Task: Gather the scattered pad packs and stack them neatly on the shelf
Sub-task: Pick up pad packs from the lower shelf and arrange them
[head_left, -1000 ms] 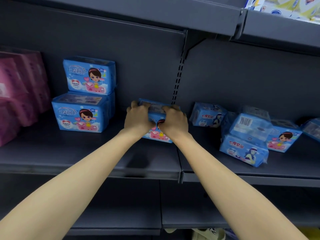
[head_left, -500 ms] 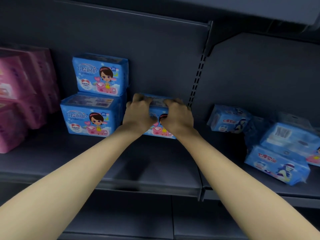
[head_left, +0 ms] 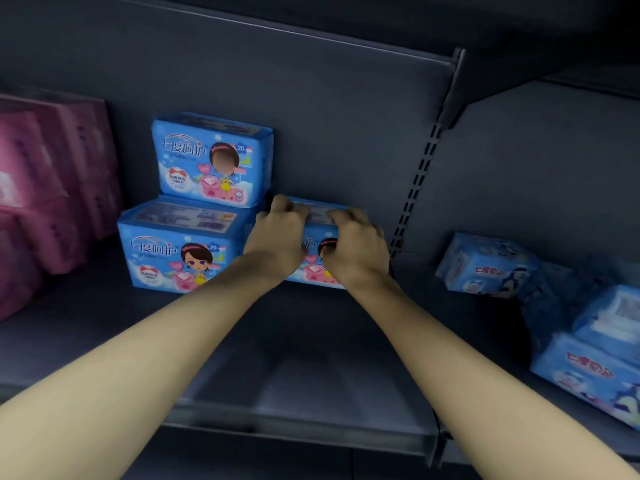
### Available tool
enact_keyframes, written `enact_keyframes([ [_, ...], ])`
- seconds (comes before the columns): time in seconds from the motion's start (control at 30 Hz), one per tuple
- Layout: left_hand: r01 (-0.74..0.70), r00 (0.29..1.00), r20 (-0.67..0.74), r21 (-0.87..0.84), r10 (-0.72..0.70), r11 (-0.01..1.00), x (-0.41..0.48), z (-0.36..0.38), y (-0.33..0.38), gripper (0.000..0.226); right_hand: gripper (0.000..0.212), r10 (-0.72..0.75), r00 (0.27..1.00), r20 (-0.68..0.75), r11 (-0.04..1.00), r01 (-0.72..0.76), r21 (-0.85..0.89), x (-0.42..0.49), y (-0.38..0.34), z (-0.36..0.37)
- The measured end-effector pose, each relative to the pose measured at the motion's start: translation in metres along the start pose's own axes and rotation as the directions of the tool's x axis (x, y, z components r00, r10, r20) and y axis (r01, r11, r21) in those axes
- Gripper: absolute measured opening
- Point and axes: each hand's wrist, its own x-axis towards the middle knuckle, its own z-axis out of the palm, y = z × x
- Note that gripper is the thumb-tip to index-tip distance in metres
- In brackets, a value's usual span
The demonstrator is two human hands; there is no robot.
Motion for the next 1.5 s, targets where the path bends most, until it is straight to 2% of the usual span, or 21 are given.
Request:
enact_keyframes([
  [0.6,0.021,0.999,0.022,0.082,-0.023,0.996,0.028,0.017,-0.023,0.06,0.057,0.016,0.999,0.032,1.0,-0.016,-0.012,0.022,-0.007,0.027],
  [0.97,0.048,0.999,-0.034,0.316,-0.039,0.947,0.027,0.024,-0.013,0.062,0.06,0.017,0.999,0.038,1.0,-0.016,-0.01,0.032,-0.002,0.034],
  [1.33,0.044,0.998,0.02,0.433,-0.058,0.9,0.028,0.023,-0.003,0.067,0.061,-0.017,0.998,0.054,1.0,0.018,-0.026,0.035,0.003,0.038],
  [1.5,0.046,0.995,0.066,0.426,-0.081,0.904,0.025,0.017,0.001,0.071,0.064,-0.022,0.995,0.095,0.999,0.025,-0.03,0.03,0.005,0.029],
])
